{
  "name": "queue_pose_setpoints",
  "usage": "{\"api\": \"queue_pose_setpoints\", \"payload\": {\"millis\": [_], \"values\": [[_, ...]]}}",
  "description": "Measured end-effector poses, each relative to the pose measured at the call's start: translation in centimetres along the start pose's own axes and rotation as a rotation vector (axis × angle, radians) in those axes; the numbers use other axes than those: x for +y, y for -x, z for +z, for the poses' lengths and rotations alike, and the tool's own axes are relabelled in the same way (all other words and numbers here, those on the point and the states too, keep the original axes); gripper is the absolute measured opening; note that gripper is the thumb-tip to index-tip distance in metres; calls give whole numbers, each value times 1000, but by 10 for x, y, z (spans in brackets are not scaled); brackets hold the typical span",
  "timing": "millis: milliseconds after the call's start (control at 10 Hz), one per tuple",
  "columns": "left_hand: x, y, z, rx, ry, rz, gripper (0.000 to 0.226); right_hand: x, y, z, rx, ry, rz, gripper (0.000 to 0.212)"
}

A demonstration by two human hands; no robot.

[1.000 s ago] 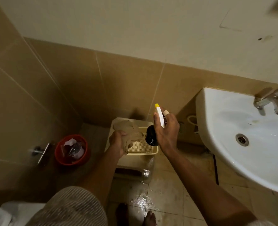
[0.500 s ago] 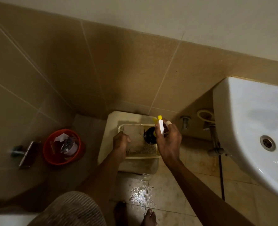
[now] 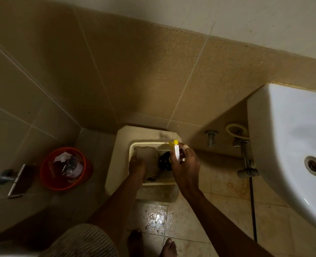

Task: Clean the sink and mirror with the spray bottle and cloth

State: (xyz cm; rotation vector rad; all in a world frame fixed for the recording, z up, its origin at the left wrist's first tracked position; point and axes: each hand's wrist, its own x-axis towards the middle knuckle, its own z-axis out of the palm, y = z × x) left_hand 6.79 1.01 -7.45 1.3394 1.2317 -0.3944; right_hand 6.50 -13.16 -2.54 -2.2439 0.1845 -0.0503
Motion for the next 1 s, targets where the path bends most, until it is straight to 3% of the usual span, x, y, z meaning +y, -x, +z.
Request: {"api": "queue_pose_setpoints", "payload": {"millis": [300, 400, 500, 700, 900, 1000], "values": [[8, 25, -11, 168, -630, 297, 44, 4, 4, 6, -25, 5, 67, 18], [7, 35, -19, 249, -910, 489, 45, 4, 3, 6, -50, 61, 64, 24], [9, 45, -30, 333, -1008, 706, 46, -5, 6, 0, -65, 139, 77, 38], [33, 64, -47, 414, -1080, 913, 60, -45, 3, -22, -64, 207, -45, 53], [116, 158, -83, 592, -996, 1328, 67, -168, -23, -82, -22, 143, -380, 54], [146, 192, -100, 605, -978, 1417, 67, -208, -25, -107, -50, 162, -448, 58]]}}
